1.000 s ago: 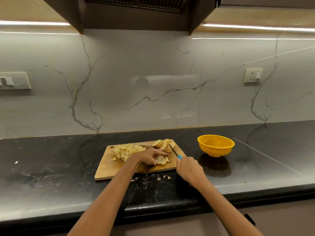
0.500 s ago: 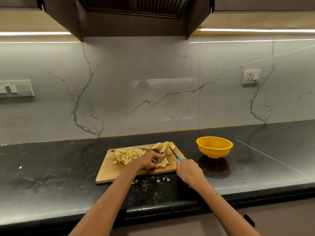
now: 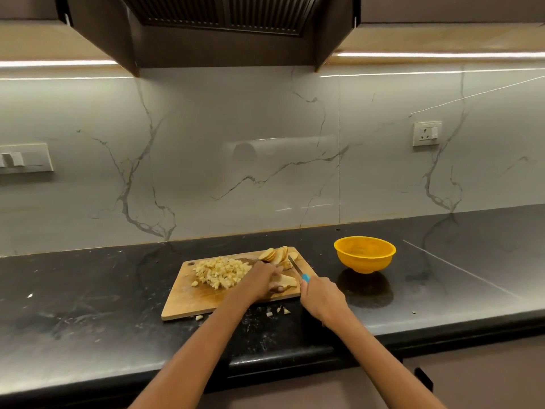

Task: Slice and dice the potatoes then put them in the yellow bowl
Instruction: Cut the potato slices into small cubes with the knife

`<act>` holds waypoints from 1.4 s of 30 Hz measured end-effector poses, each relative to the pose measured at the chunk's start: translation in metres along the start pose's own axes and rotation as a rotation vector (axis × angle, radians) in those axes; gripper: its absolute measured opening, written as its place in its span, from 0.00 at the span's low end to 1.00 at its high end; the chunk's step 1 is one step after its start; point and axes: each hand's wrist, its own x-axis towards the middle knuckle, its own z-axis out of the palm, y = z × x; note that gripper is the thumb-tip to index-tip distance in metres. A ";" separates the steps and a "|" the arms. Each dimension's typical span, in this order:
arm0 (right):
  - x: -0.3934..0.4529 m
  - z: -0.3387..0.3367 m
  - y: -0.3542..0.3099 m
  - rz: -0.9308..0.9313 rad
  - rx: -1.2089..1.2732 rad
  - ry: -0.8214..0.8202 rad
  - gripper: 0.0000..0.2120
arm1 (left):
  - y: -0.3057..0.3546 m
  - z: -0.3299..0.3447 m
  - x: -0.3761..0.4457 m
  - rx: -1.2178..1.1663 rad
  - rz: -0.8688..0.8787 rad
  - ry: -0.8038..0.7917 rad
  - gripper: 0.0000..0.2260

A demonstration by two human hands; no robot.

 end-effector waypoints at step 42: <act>-0.015 0.008 -0.019 0.003 -0.177 -0.079 0.16 | -0.018 0.024 -0.025 -0.168 -0.004 0.297 0.21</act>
